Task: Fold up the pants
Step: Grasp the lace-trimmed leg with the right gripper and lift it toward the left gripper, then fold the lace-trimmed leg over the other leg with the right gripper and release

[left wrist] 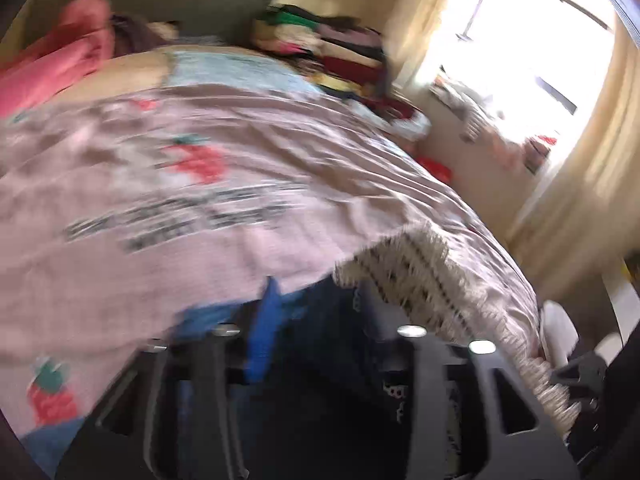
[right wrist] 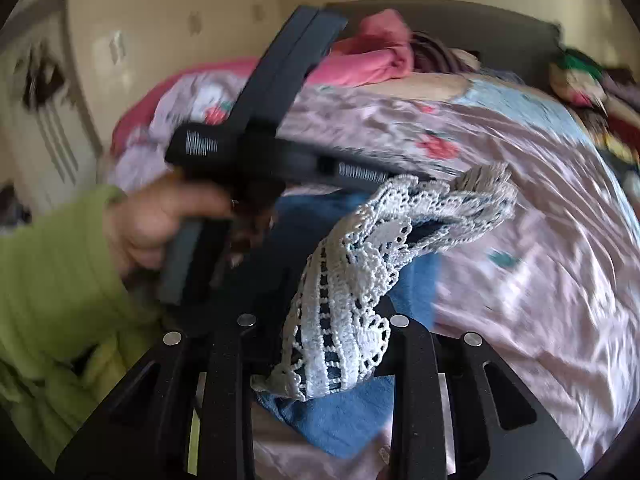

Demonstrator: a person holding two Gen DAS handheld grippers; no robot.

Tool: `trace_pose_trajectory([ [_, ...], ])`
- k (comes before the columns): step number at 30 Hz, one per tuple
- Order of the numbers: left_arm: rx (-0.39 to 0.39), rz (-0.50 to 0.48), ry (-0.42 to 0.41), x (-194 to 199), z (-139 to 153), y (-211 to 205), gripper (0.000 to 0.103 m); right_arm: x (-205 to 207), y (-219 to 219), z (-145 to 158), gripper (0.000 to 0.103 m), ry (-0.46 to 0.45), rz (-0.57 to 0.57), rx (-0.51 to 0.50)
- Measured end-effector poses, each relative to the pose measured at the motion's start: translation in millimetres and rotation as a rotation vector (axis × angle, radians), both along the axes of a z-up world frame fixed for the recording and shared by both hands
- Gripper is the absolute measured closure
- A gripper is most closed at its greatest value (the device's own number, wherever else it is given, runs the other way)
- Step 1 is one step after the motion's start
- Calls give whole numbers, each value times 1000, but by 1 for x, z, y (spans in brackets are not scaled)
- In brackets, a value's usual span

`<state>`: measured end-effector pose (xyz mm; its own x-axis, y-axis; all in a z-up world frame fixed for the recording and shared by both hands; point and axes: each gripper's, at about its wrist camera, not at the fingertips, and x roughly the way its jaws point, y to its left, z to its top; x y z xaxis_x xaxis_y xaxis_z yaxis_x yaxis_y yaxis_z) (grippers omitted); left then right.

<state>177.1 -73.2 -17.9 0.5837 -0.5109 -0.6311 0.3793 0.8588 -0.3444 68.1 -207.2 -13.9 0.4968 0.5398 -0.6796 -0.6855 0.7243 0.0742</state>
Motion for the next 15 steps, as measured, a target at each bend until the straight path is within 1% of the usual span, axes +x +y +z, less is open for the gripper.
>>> trace_pose_trajectory([
  [2, -25, 88, 20, -8, 0, 33, 53, -8, 24, -10, 82, -14, 46, -62],
  [4, -81, 175, 36, -22, -2, 70, 53, -16, 43, -16, 82, -47, 82, -122],
  [6, -128, 228, 41, -37, -3, 98, 53, -24, 61, -23, 82, -81, 109, -179],
  [7, -164, 252, 52, -46, -6, 111, 52, -27, 67, -26, 82, -86, 124, -198],
  [8, -201, 262, 62, -53, -9, 121, 47, -28, 72, -28, 82, -89, 134, -209],
  [9, -237, 271, 68, -59, -12, 130, 46, -31, 77, -33, 81, -83, 149, -223],
  [11, -277, 267, 85, -64, -17, 136, 45, -34, 83, -40, 77, -63, 173, -240],
  [13, -284, 256, 101, -64, -21, 134, 44, -42, 86, -38, 68, -36, 223, -220],
  [14, -278, 250, 106, -63, -22, 132, 41, -46, 83, -32, 66, -35, 241, -197],
  [15, -277, 243, 110, -62, -23, 130, 41, -49, 81, -27, 62, -36, 249, -176],
])
